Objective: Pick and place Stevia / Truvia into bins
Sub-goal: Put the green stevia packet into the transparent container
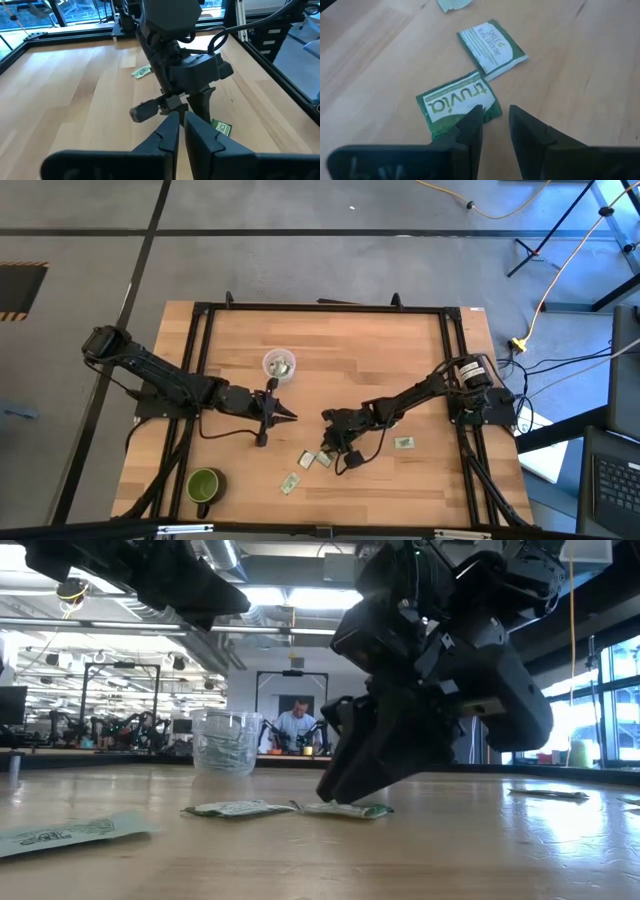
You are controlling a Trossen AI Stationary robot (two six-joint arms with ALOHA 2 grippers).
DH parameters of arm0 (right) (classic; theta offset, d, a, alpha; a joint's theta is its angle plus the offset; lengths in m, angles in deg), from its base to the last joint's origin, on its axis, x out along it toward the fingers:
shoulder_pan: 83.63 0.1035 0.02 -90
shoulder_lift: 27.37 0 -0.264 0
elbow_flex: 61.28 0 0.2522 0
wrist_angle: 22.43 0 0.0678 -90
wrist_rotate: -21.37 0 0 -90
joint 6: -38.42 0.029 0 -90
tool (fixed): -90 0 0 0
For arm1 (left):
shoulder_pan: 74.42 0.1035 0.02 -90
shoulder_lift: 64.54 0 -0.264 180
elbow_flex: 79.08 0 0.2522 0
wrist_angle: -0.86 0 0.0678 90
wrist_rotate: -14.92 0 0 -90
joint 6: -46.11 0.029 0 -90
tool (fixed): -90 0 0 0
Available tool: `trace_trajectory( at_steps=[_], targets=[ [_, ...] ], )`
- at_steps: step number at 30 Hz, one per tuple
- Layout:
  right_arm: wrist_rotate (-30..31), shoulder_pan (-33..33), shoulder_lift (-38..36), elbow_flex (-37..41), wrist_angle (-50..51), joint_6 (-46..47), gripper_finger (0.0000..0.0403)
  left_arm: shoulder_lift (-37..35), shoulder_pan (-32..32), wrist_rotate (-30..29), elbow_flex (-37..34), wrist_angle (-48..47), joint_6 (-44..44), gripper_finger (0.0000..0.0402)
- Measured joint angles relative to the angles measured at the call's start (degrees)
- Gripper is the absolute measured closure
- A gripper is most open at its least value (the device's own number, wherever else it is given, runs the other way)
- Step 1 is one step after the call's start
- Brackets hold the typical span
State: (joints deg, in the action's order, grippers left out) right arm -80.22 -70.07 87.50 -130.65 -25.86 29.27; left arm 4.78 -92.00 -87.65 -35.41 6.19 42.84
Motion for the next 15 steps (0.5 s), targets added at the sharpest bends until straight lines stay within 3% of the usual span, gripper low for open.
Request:
trace_trajectory(
  at_steps=[10,15],
  targets=[
    [0.5,0.1,2.7,-0.3,-1.0,0.0,0.0305,0.0,0.0,0.0,0.0,0.0,0.0,0.0375],
    [3.6,0.2,3.0,-0.4,1.2,1.2,0.0315,0.0,0.0,0.0,0.0,0.0,0.0,0.0378]
  ],
)
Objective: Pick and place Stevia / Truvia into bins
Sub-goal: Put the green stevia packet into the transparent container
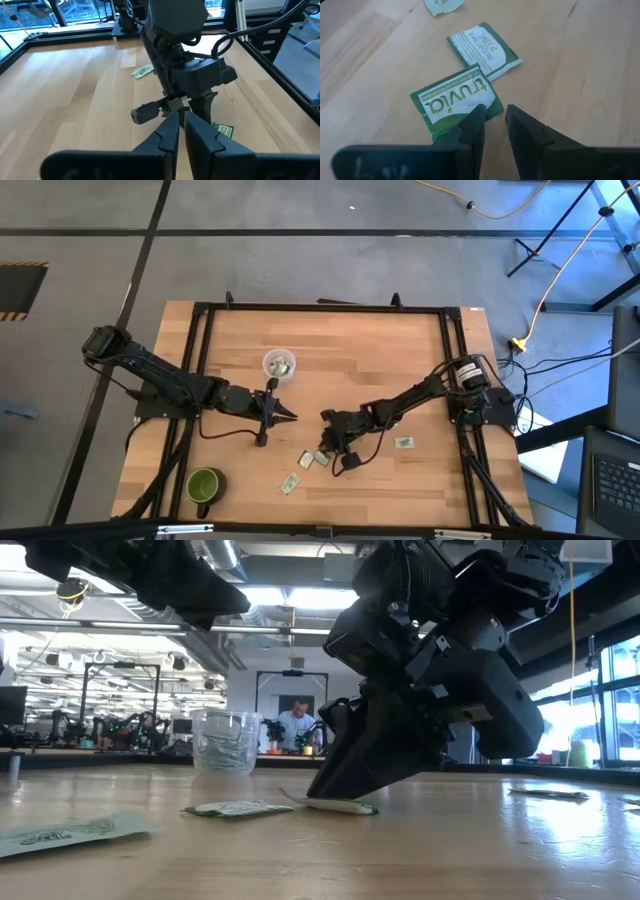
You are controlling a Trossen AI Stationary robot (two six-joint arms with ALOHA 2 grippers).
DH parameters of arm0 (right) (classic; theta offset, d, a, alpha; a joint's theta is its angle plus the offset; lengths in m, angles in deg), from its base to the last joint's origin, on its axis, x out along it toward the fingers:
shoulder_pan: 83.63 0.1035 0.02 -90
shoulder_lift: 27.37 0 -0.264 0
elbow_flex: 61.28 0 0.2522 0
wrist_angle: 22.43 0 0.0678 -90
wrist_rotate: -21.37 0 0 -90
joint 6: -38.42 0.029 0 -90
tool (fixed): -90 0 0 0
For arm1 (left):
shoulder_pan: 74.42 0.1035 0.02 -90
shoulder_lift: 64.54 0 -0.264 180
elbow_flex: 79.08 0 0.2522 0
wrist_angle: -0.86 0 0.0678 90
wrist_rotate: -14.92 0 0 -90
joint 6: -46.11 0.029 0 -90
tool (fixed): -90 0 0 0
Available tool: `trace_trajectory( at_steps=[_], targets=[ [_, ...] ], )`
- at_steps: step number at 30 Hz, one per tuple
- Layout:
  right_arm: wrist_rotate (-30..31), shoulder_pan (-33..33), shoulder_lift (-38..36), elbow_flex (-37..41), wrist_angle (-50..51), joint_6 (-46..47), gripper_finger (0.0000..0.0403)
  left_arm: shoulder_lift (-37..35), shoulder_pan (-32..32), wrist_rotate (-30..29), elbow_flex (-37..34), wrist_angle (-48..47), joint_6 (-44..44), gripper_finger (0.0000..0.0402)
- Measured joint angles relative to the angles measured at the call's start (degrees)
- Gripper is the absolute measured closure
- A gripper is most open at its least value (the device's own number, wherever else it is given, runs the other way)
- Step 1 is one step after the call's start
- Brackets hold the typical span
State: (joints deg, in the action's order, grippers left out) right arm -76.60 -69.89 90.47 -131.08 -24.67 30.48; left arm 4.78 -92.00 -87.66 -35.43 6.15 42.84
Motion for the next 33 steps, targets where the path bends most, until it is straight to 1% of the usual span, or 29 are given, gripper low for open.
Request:
trace_trajectory(
  at_steps=[3,9,15,17,20,25,30,33],
  targets=[
    [0.2,-0.3,0.0,0.0,0.2,0.2,0.0336,0.0,0.0,0.0,0.0,0.0,0.0,0.0379],
    [0.4,-0.9,0.1,0.0,0.1,0.2,0.0394,0.0,0.0,-0.3,0.0,-0.4,0.0,0.0375],
    [0.5,-1.4,-1.0,0.3,-0.1,1.7,0.0398,0.0,0.0,-0.9,0.0,-1.3,0.3,0.0377],
    [1.2,-1.8,-2.9,0.5,1.8,1.6,0.04,0.0,0.0,-1.4,0.0,-1.3,3.7,0.0379],
    [2.6,-2.7,-5.8,0.9,4.0,1.6,0.0401,0.0,-0.1,-1.4,0.0,-1.3,12.0,0.038],
    [2.0,-4.2,-11.7,0.6,6.6,1.5,0.0401,0.0,-0.3,-1.2,0.0,-0.6,21.2,0.0371],
    [1.6,-5.7,-15.2,0.7,7.4,1.5,0.0402,0.5,-0.4,-1.4,0.0,0.1,28.4,0.0359],
    [1.4,-6.9,-16.8,0.6,7.5,1.8,0.0402,1.9,-0.7,-1.5,0.0,0.2,35.5,0.0349]
  ],
)
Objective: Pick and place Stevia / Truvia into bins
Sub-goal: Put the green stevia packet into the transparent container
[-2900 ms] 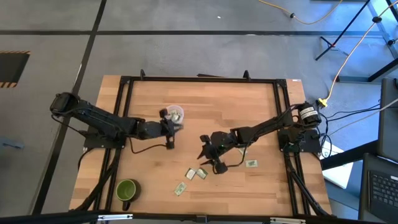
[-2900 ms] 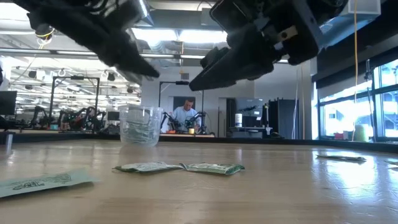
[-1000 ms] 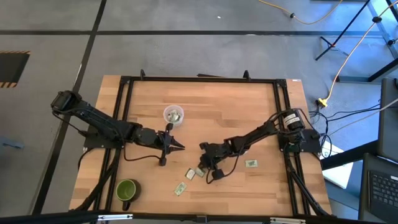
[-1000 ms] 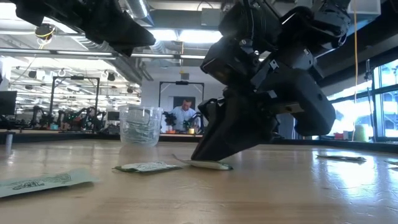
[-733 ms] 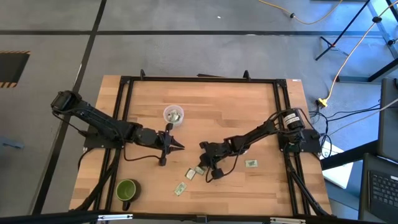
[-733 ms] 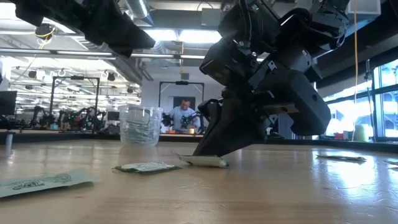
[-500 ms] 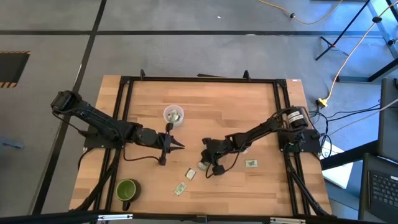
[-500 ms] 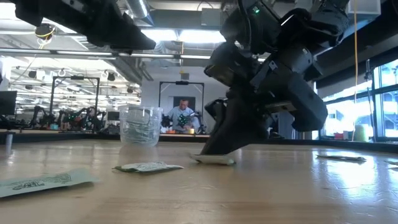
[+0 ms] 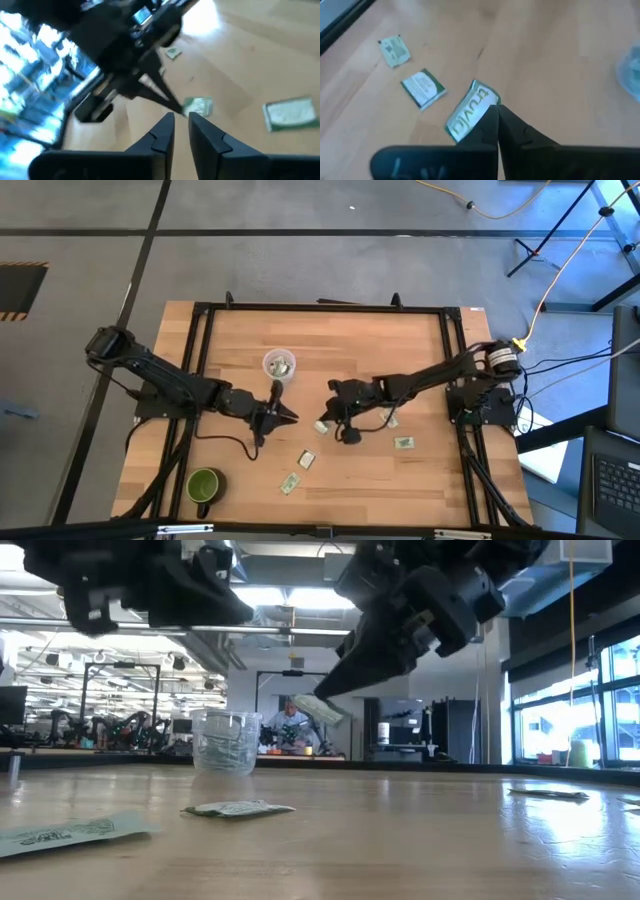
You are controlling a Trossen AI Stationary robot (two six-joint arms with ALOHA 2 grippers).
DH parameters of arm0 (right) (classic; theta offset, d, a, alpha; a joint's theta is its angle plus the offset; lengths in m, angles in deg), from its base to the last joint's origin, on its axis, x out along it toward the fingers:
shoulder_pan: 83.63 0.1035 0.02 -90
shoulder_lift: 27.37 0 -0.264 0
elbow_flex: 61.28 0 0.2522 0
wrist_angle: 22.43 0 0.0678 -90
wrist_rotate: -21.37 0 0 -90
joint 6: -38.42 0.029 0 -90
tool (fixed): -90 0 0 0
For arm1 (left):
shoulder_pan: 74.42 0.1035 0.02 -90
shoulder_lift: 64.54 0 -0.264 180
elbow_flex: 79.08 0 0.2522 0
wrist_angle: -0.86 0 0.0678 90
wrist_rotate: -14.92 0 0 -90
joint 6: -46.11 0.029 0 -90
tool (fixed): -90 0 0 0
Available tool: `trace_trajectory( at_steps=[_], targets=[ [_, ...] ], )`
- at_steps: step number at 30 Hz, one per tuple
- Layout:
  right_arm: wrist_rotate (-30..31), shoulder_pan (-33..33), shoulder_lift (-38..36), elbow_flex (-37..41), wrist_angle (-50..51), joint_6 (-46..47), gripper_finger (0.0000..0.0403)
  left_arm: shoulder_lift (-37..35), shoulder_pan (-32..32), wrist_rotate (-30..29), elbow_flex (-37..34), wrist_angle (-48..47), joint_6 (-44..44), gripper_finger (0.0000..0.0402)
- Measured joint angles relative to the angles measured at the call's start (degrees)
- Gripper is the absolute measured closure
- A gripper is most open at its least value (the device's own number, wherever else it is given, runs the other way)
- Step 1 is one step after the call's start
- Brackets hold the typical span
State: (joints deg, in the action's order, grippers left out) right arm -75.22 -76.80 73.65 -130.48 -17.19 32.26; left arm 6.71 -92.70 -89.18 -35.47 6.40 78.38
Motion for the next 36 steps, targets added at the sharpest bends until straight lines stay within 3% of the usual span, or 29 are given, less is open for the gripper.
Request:
trace_trajectory(
  at_steps=[13,23,36],
  targets=[
    [-1.3,-2.8,-2.2,-0.1,-3.8,2.8,0.0403,11.9,-1.2,-9.7,0.0,12.1,25.7,0.0302],
    [-4.3,-3.4,-2.2,-0.1,-4.3,4.6,0.0403,15.1,-4.1,-20.7,0.0,14.6,35.5,0.0293],
    [-5.7,-3.4,-2.2,-0.2,-7.4,9.0,0.0403,15.1,-4.6,-20.2,0.0,19.8,41.9,0.0291]
  ],
)
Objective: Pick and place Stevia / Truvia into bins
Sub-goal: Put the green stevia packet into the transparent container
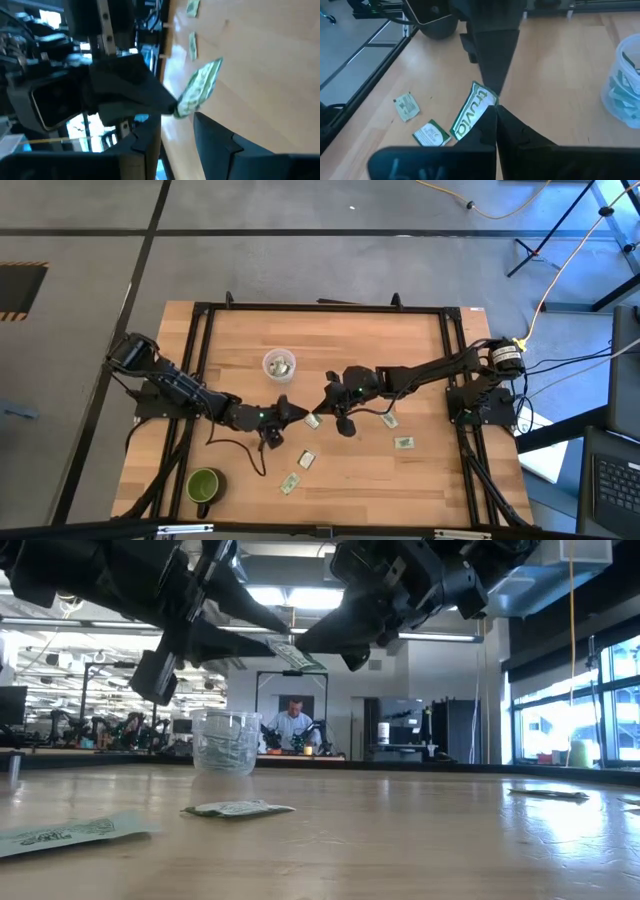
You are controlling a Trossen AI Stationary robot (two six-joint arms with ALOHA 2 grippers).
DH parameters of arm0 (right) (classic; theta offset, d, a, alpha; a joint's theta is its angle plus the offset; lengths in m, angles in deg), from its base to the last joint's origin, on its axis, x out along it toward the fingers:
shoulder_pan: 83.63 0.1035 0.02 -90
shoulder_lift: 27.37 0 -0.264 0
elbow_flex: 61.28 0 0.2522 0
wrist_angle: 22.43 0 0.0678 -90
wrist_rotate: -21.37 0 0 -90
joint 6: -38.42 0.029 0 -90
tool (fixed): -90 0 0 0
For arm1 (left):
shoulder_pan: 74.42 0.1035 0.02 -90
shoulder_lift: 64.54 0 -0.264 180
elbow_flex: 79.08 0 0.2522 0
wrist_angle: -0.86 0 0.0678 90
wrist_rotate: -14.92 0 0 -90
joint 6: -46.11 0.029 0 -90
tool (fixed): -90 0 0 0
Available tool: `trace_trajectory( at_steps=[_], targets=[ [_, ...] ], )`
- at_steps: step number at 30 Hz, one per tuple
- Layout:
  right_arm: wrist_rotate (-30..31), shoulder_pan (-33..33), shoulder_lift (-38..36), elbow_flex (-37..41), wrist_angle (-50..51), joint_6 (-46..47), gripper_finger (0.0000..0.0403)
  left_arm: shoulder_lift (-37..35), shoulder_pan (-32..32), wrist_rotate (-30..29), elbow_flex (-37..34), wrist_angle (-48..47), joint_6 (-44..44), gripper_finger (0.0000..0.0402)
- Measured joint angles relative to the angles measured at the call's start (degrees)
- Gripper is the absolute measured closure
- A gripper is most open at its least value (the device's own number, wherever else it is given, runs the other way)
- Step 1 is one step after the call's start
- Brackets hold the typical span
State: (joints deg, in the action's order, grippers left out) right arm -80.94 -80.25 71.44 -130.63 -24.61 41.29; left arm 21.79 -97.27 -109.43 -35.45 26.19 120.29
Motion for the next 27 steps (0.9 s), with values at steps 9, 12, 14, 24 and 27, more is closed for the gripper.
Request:
trace_trajectory(
  at_steps=[9,12,14,24,27],
  targets=[
    [0.0,0.0,0.0,0.0,-0.3,1.2,0.0403,0.0,0.0,2.9,0.0,0.2,0.7,0.0291],
    [0.0,0.0,0.0,0.0,-1.0,1.4,0.0403,0.0,0.0,4.5,0.0,0.2,0.5,0.0291],
    [0.0,0.0,0.0,0.0,-1.4,1.6,0.0403,0.0,0.0,5.5,0.0,0.2,-0.1,0.0291],
    [0.0,0.0,0.0,0.0,-2.0,1.6,0.0403,0.0,0.0,5.3,0.0,0.1,-1.5,0.0345],
    [0.0,0.0,0.0,0.0,-2.0,1.6,0.0403,0.0,0.0,5.3,0.0,0.1,-1.5,0.0368]
  ],
)
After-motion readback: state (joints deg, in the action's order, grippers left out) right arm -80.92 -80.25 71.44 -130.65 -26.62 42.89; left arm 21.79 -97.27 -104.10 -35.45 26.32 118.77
